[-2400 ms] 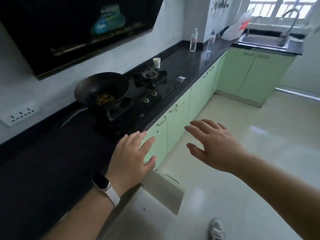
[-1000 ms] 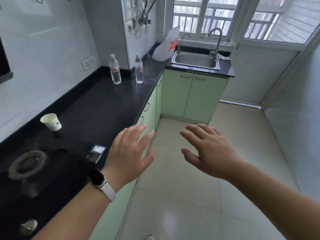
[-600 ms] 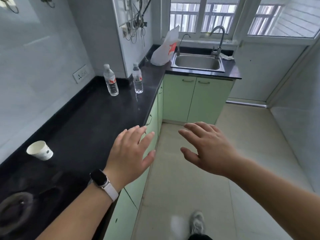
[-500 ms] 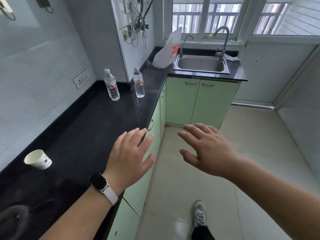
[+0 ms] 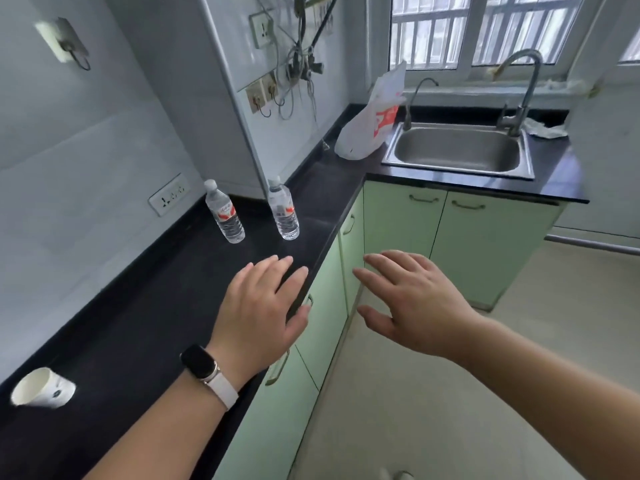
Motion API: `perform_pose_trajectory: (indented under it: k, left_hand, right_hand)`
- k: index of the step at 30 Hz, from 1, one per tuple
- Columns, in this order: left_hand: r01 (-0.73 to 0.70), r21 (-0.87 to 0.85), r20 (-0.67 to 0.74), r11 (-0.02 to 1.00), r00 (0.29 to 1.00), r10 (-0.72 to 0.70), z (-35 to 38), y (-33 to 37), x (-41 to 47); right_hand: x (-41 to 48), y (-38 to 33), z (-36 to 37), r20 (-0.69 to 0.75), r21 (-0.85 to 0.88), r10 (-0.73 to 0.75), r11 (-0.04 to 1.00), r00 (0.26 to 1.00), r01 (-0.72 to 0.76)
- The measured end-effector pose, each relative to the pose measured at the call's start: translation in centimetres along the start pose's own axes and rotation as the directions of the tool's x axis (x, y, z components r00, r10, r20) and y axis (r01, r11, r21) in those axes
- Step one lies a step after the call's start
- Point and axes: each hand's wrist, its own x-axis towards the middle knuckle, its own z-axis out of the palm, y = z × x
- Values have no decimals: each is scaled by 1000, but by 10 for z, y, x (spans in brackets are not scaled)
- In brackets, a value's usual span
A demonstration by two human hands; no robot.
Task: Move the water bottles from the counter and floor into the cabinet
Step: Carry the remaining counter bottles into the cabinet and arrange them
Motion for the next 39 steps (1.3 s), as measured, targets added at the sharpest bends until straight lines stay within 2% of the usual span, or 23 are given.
perform_pose_trajectory:
  k: [4, 11, 21, 27, 31, 33, 36, 39]
  left_hand:
    - [61, 27, 17, 998, 998, -62, 19, -7, 29]
    - [174, 68, 82, 982, 980, -180, 66, -59, 61]
    - [260, 12, 36, 966, 965, -260, 147, -161, 119]
    - [404, 4, 99, 915, 910, -402, 193, -225, 127]
    - [550, -19, 151, 835, 827, -541, 217, -249, 124]
    - [649, -52, 173, 759, 754, -634, 229, -257, 123]
    - [810, -138, 226, 569, 586, -778, 243, -261, 128]
    - [902, -280, 289, 329, 406, -867, 257, -267, 139]
  right_hand:
    - [38, 34, 11, 43, 44, -23, 999, 999, 21]
    - [120, 66, 45, 71, 90, -84, 993, 994, 77]
    - [251, 84, 96, 100, 75, -121, 991, 988, 114]
    - [310, 87, 136, 150, 126, -92, 989, 985, 73]
    - [336, 88, 163, 223, 218, -14, 975, 975, -35]
    - [349, 92, 177, 282, 246, 17, 965, 959, -89]
    - [366, 96, 196, 360, 329, 55, 927, 931, -182]
    - [383, 100, 212, 418, 412, 53, 879, 907, -242]
